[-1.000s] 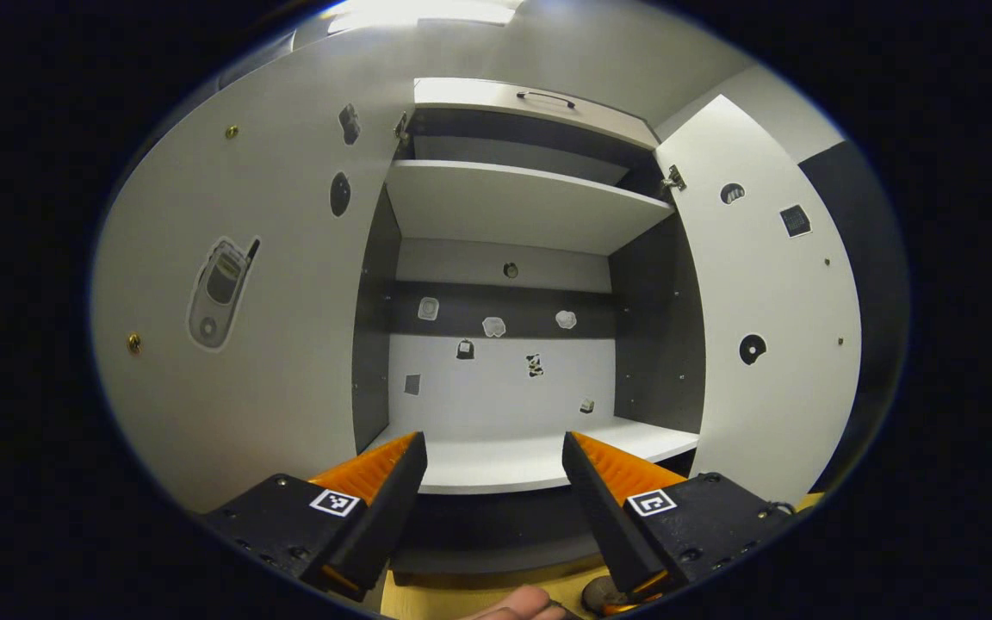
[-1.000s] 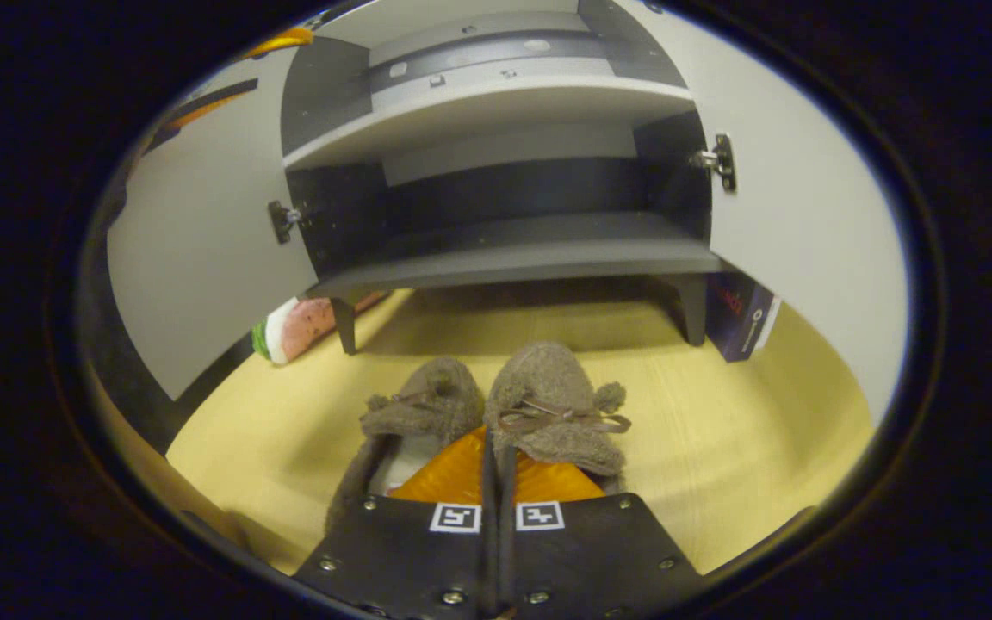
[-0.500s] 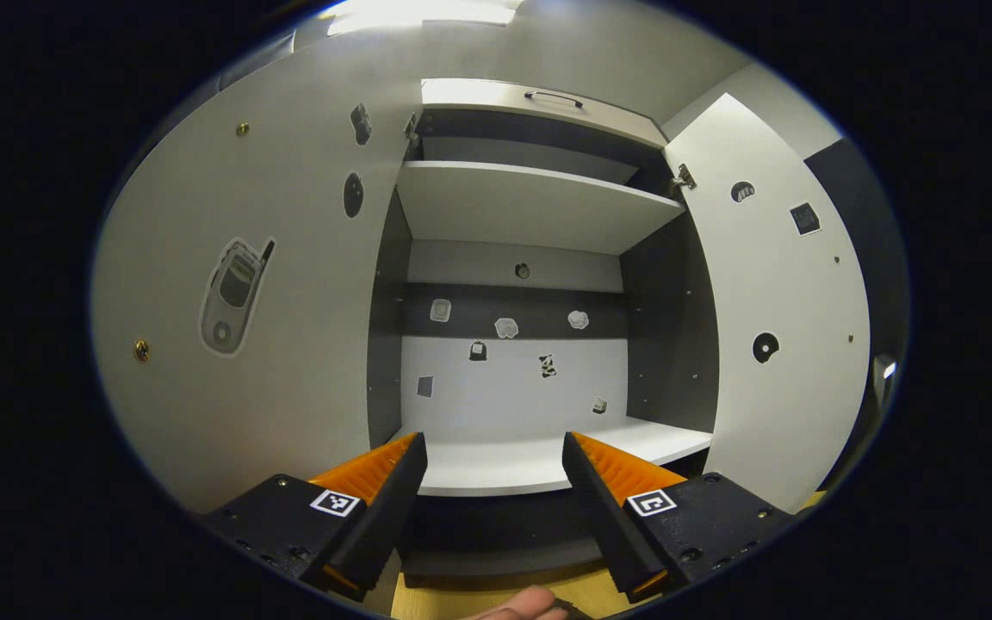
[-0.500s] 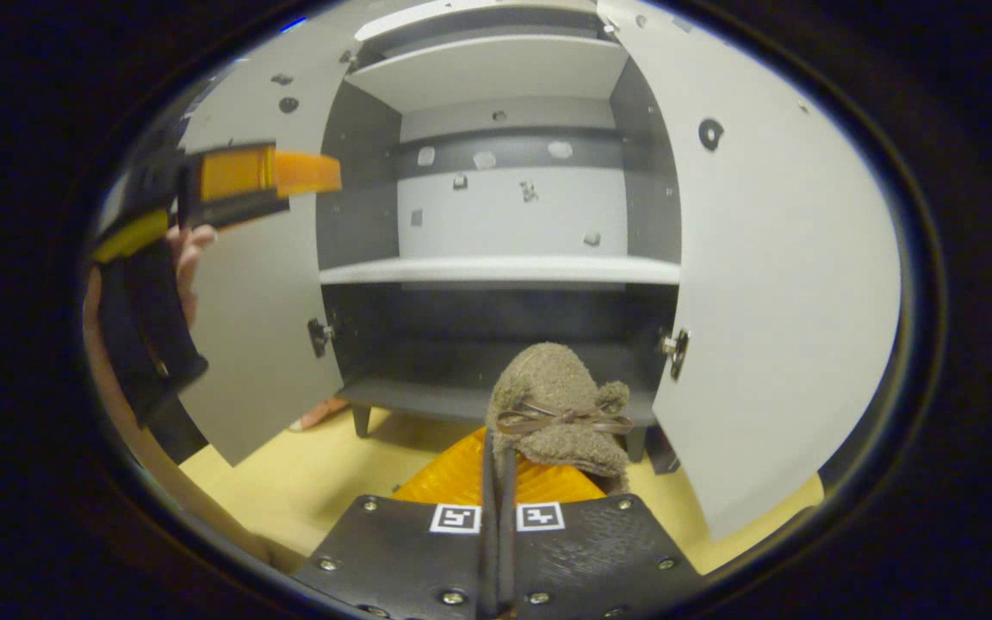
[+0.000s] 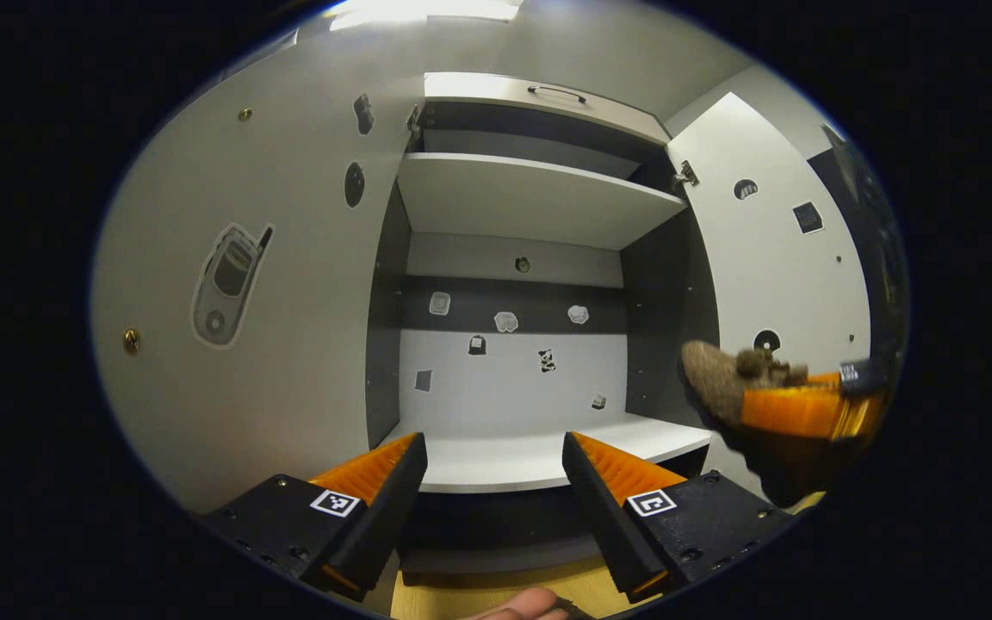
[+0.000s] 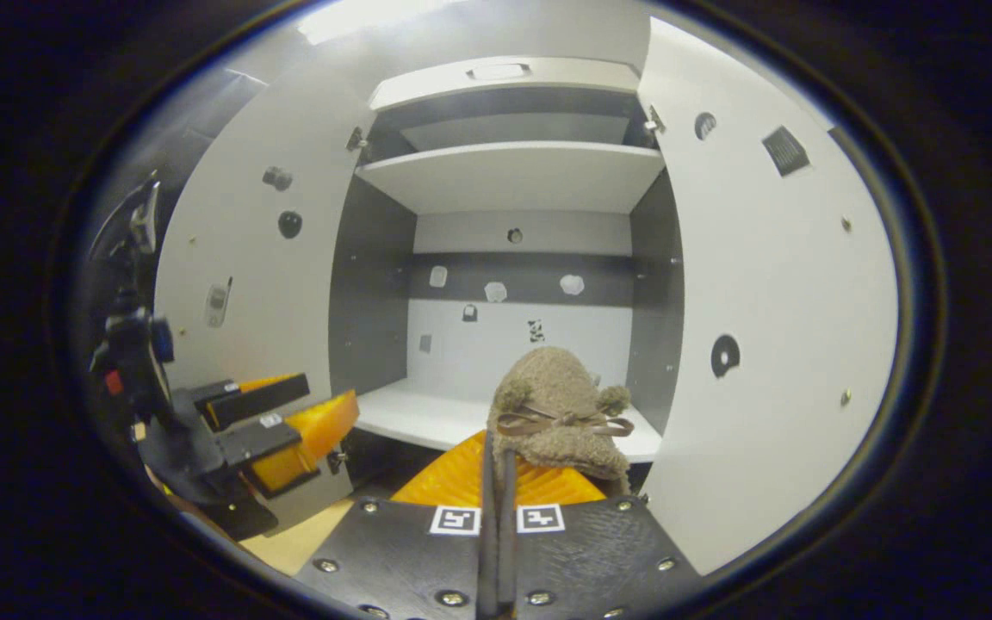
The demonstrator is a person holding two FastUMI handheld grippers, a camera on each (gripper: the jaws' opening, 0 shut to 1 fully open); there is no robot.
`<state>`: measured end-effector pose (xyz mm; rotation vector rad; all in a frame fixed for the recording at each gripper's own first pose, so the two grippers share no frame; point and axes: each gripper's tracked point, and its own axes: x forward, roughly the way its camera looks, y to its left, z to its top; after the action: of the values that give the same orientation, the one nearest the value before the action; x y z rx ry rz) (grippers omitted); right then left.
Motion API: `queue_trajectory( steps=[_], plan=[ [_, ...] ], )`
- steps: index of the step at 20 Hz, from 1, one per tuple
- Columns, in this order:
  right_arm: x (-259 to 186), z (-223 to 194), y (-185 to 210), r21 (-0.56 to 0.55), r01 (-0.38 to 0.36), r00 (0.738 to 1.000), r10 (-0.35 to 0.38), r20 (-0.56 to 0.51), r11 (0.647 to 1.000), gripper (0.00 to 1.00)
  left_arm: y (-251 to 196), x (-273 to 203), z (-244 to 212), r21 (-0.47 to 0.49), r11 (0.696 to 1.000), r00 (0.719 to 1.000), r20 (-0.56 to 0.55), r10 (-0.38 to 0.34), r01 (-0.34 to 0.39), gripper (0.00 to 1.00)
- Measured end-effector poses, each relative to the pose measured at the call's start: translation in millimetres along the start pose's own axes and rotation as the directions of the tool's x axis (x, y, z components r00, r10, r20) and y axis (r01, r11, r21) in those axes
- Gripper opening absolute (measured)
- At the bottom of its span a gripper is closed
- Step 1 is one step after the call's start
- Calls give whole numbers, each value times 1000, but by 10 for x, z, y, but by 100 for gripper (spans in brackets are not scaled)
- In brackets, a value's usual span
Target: Grab one shoe with the right hand and put it into the shoe cabinet, grab the other shoe with the left hand and put it into the shoe cabinet; then close the right door with the right hand and the left door with the left hand.
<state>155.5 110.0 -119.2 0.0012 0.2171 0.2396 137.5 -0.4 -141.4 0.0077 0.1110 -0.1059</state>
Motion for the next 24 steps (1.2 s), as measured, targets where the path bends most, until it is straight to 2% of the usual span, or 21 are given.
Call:
queue_trajectory(
  steps=[1,4,8,14,19,20,22,24],
  plan=[
    [100,143,32,-16,-5,1000,5,8,1000,5,0,5,1,1,1000,1000,0,0,0,97],
    [488,437,106,-64,-7,1000,8,6,998,5,10,21,-17,-6,1000,1000,-8,2,-2,97],
    [1067,486,128,-109,17,999,-23,-46,994,6,93,55,-28,-47,999,1000,-20,12,-13,97],
    [1973,99,-177,-146,84,982,-107,-157,986,5,91,80,-76,-44,999,999,-33,2,-3,95],
    [2567,-384,-626,-143,142,950,-176,-259,979,5,119,95,-76,-28,999,1000,-25,19,-20,94],
    [2660,-459,-723,-144,155,945,-189,-267,977,5,120,91,-81,-26,999,999,-27,22,-23,95],
    [2723,-678,-881,-133,193,919,-227,-324,972,5,116,96,-83,-24,999,999,-28,20,-21,96],
    [2734,-800,-907,-74,212,905,-224,-362,974,7,99,100,-81,-33,999,1000,-27,13,-14,96]
  ],
)
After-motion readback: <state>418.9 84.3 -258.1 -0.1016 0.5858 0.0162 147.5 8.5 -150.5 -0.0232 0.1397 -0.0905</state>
